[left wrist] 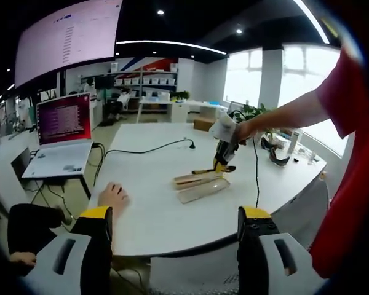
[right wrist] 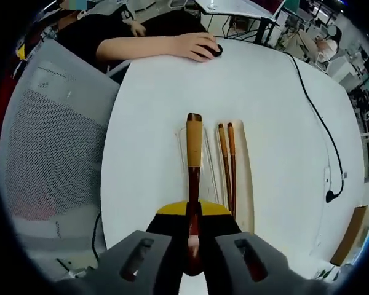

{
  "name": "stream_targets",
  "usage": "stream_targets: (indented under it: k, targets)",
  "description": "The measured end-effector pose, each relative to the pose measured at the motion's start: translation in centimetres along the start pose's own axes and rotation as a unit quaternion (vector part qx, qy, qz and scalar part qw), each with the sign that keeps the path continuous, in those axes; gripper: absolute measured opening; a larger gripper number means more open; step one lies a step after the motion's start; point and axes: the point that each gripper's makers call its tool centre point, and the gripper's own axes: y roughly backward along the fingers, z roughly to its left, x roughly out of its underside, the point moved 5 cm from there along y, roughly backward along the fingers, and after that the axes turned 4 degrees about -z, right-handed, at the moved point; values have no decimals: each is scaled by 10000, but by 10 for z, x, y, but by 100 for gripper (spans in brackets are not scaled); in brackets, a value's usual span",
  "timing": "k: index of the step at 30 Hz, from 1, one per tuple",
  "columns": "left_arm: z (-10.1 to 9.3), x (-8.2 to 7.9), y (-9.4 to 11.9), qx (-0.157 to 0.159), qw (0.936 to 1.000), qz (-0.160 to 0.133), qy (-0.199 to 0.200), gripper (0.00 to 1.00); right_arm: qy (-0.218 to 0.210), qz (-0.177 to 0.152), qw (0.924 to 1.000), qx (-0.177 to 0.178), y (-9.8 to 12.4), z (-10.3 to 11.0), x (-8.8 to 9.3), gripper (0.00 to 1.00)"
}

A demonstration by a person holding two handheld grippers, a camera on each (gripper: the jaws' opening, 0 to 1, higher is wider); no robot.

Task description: Arrange the utensils inside the cutlery case until each visible utensil rests in its matching compartment.

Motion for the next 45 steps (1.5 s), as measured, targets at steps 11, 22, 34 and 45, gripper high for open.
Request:
stream_targets:
  k: [11,22,34,45]
  targets:
    - [-3,3,-4,41,9999,93,-11,86,65,200,9998,8,20,-24,-2,1]
    - [1,-2,-5,20,9999,80,-86,86,95,100,9999,59,28,-36,-12,1]
    - [6,6,-2,-106,9998,175,59,86,325,26,9994,123,-1,-46,-10,1]
    - [3,-1,-7,-74,9998,149,-49,86,165,3,9995,260,-30,-49,-5,1]
